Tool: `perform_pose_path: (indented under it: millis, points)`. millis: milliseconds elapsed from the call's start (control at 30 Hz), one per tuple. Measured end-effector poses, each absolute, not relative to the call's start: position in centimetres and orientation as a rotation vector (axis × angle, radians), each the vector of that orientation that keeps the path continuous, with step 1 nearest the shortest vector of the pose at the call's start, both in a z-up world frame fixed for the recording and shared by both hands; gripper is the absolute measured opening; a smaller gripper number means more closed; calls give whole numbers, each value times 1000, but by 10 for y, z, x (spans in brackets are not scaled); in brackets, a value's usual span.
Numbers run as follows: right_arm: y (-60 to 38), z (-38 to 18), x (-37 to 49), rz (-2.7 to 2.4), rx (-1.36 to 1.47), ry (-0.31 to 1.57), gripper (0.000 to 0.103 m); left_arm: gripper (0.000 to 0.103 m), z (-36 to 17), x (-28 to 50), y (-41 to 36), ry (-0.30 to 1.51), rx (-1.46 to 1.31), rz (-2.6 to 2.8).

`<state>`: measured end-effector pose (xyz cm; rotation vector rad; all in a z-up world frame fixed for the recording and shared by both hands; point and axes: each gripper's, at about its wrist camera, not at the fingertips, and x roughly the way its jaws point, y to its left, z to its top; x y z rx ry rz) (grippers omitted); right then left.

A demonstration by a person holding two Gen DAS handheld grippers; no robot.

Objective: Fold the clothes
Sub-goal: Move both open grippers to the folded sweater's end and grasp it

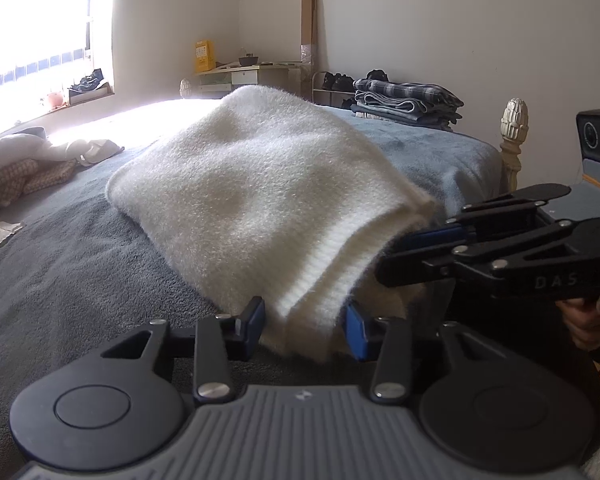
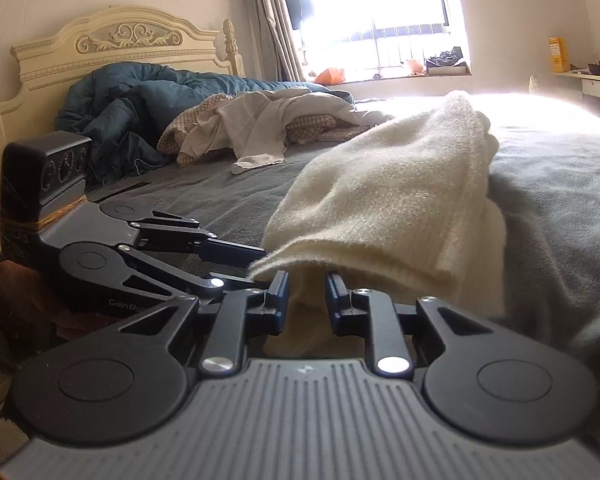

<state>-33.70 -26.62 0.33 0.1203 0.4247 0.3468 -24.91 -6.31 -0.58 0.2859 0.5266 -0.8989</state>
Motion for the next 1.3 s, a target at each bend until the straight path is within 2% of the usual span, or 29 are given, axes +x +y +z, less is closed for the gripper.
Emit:
perform_pose_path:
  millis: [67,333,567,733,933,1000,1100,1167,1200,1267,1300]
  points:
    - [-266,0,-333,326,109,426,12,44,-2,-252,-57,522,269,-905]
    - [-271,-11,-332,260,84,414,12,45,9,-253,-58,454,180,-1028]
    - [-295,17,-370,200,112,300,14,44,-14,-253,-71,479,238,-1063]
    - [-283,34,-350,228,110,238,14,44,-15,-251,-66,495,197,-1060]
    - [-266,-11,-297,217,110,402,11,44,-17,-250,-55,530,134,-1050]
    - [-274,-3,-302,231,185,399,11,47,-12,-250,-47,546,103,-1057]
    - [-287,18,-317,211,240,377,18,63,-3,-248,-35,579,39,-1048]
    - [-298,31,-330,183,263,352,34,64,3,-244,-25,597,-24,-1037]
    - [-306,37,-336,179,291,346,39,68,6,-241,-21,604,-61,-1032]
    - [-322,46,-344,186,348,339,61,79,13,-235,-11,619,-135,-1017]
    - [-330,50,-344,193,376,332,65,82,16,-228,-6,627,-175,-990]
